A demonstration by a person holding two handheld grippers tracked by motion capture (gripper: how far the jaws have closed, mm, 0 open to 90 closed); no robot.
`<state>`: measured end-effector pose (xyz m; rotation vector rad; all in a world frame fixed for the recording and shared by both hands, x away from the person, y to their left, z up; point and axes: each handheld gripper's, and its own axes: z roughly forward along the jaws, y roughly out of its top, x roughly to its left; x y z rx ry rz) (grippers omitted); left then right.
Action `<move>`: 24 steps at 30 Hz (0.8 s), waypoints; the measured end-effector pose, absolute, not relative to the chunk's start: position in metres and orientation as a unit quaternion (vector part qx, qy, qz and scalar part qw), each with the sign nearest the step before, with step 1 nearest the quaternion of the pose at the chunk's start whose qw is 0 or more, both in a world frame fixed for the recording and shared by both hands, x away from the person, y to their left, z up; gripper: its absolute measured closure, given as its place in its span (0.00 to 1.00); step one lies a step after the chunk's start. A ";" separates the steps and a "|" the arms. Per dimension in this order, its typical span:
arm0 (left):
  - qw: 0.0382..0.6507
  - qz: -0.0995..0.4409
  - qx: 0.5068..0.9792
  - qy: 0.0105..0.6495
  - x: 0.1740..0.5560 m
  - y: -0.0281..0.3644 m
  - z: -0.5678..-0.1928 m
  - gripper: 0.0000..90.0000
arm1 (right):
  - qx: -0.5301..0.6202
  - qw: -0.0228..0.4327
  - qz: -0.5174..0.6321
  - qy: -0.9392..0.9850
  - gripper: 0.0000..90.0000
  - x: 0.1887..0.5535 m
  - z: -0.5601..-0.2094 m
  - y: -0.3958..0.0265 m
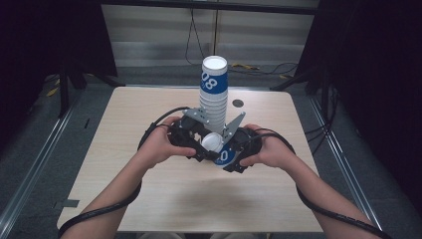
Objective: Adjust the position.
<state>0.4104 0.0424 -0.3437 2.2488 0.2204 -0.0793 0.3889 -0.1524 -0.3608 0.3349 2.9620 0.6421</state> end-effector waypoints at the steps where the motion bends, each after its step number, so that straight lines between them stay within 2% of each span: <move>1: 0.426 -0.032 0.900 0.089 0.410 0.042 -0.344 0.21 | 0.111 0.045 0.209 0.970 0.23 0.389 -0.361 -0.152; 8: 0.430 -0.040 0.898 0.077 0.409 0.038 -0.347 0.30 | 0.106 0.040 0.209 0.971 0.23 0.388 -0.360 -0.149; 24: 0.401 -0.046 0.912 0.067 0.409 0.045 -0.348 0.32 | 0.090 0.048 0.206 0.973 0.23 0.385 -0.360 -0.145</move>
